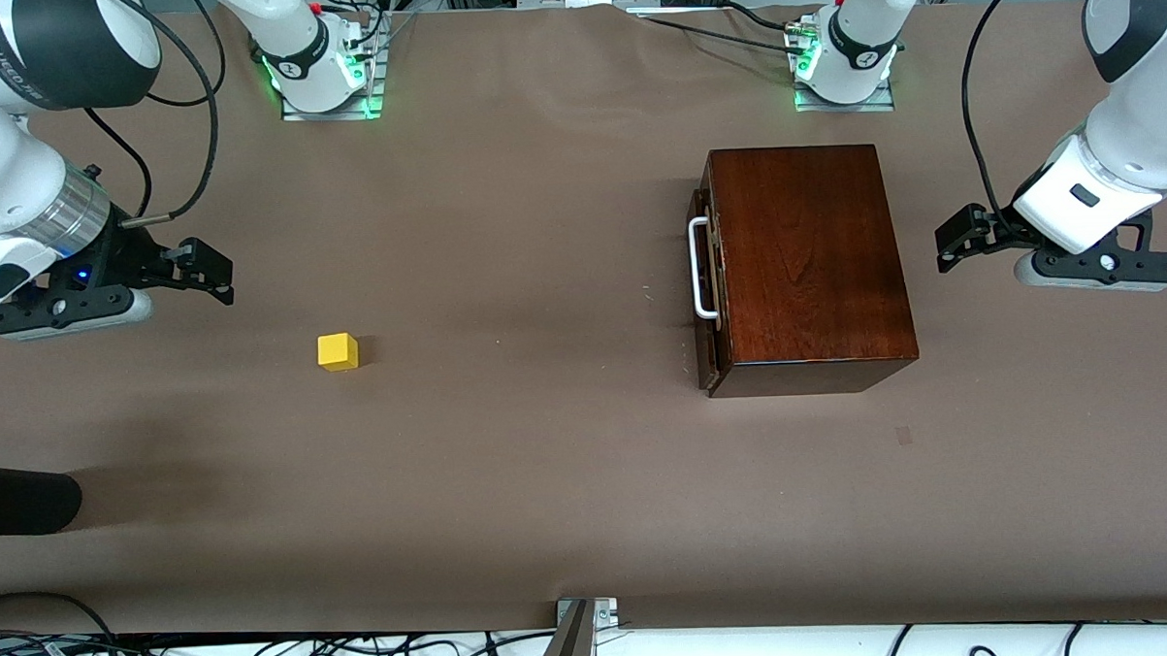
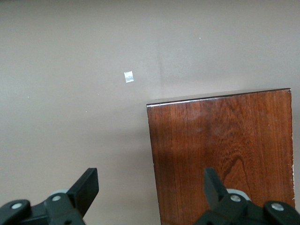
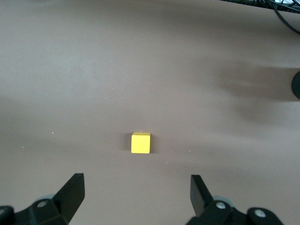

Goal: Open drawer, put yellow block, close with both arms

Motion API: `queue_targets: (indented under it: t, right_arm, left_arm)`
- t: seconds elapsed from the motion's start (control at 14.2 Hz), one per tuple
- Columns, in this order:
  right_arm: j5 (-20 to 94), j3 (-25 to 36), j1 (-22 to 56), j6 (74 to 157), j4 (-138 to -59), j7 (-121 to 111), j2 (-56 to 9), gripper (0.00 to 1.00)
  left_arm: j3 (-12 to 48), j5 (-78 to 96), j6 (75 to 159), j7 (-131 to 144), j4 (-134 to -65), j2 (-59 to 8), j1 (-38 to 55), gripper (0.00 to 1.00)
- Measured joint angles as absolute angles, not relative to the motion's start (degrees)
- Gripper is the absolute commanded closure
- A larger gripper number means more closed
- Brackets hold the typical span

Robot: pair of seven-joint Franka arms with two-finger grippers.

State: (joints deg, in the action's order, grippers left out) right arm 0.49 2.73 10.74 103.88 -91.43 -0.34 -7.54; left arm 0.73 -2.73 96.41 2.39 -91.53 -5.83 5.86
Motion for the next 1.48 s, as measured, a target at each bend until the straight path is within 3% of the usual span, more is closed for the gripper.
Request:
queue_targets:
  t: [0.7, 1.13, 1.48]
  right_arm:
    - [0.5, 2.5, 10.9, 103.8, -91.4, -0.3, -7.6, 0.00]
    - [0.5, 2.5, 10.9, 103.8, -91.4, -0.4, -7.6, 0.00]
    - [0.5, 2.5, 11.0, 103.8, -91.4, -0.4, -7.6, 0.00]
  left_arm:
    - [2.3, -2.7, 96.3, 3.4, -91.5, -5.8, 6.4, 0.00]
    - [11.3, -2.6, 94.9, 7.3, -91.2, -6.1, 6.8, 0.00]
    - [16.9, -4.4, 99.1, 23.4, -90.8, -12.0, 12.7, 0.00]
